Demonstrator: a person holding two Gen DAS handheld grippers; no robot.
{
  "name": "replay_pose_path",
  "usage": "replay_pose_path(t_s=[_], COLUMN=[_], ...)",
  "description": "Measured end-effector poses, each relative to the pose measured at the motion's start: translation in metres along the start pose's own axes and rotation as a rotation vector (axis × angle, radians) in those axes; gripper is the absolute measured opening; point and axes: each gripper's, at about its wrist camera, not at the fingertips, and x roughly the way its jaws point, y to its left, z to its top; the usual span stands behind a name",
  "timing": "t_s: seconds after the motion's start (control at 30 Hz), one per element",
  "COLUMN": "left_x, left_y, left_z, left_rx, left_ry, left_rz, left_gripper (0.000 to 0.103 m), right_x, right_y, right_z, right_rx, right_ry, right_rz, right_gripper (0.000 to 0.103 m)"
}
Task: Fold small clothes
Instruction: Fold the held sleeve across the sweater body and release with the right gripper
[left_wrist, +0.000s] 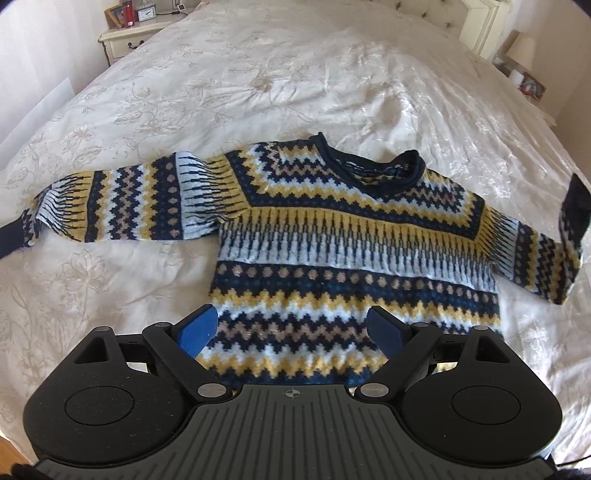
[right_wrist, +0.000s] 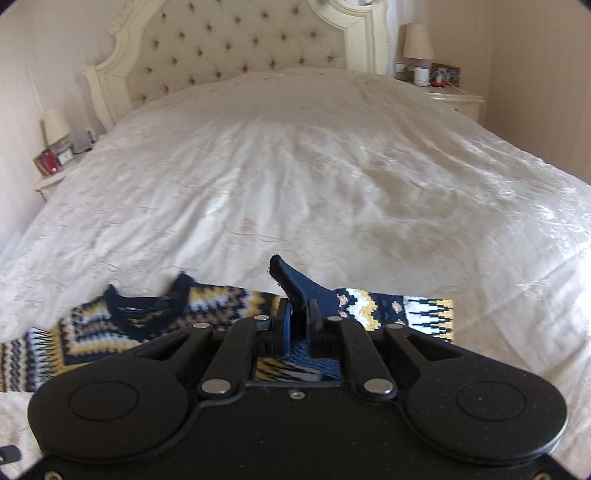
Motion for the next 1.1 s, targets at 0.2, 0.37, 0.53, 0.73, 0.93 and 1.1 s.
replay_pose_path(t_s=[0.2,0.37,0.53,0.73,0.93,1.1], left_x=[0.001,0.001,0.004,0.008,0.016,0.027], left_y=[0.048,0.082,0.105,0.116,0.107,0.091], left_z=[0.001,-0.001,-0.002,-0.004,-0.001,0.010], left_rx=[-0.012,-0.032,-0.052,-0.078,-0.087,-0.081], left_ry=[0.002,0.007,0.014,0.024,0.036,0.018], left_rz=[0.020,0.049,0.074,0.093,0.080,0.073], left_gripper=[0.088,0.088,0.088,0.088,0.088,0.088], right_x=[0.024,0.058,0.081,0.095,0.092,0.089], right_y=[0.088,0.156,0.206,0.246,0.249,0.209], right_z=[-0.003,-0.027,-0.050,-0.069,-0.074,-0.081], right_rx=[0.019,0.005,-0.031,-0.102,-0.133,-0.139], right_ry=[0.048,0.135,0.201,0.224,0.184,0.200], right_rz=[0.188,0.294,0.344,0.392,0.510,0.426], right_gripper=[0.012,0.013,0.013,0.015,0.038,0.048])
